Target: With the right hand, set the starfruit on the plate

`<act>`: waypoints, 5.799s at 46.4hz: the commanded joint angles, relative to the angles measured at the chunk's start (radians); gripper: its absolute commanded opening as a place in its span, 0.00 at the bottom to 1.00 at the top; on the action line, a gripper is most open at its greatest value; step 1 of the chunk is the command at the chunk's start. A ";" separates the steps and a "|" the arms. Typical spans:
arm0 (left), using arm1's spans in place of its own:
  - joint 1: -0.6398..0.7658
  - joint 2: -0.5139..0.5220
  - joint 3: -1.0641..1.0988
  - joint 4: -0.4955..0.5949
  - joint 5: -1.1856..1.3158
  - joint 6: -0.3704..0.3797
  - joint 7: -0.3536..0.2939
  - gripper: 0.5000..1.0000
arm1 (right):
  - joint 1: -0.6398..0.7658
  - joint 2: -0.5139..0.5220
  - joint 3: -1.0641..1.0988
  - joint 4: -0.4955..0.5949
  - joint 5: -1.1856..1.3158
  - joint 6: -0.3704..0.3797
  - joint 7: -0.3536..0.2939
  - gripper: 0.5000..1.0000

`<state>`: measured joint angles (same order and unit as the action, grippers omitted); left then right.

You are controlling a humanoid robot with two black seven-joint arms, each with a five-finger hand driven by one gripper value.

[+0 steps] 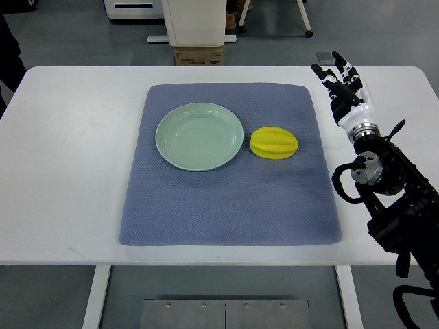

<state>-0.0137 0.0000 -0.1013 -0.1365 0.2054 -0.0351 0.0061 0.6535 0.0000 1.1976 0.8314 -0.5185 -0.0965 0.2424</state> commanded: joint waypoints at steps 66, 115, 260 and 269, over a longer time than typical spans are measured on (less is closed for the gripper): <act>0.000 0.000 0.000 0.000 0.000 0.000 0.000 1.00 | -0.002 -0.026 -0.078 0.003 -0.002 0.001 0.001 1.00; 0.000 0.000 0.000 0.000 0.000 0.000 0.000 1.00 | 0.347 -0.216 -0.906 0.017 -0.092 -0.002 0.084 0.99; 0.000 0.000 0.000 0.000 0.000 0.000 0.000 1.00 | 0.466 -0.284 -1.371 -0.006 -0.271 -0.052 0.006 0.85; 0.000 0.000 0.000 0.000 0.000 0.000 0.000 1.00 | 0.465 -0.284 -1.371 -0.014 -0.271 -0.052 0.011 0.42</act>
<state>-0.0140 0.0000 -0.1013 -0.1365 0.2055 -0.0354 0.0063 1.1183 -0.2824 -0.1732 0.8185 -0.7899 -0.1488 0.2513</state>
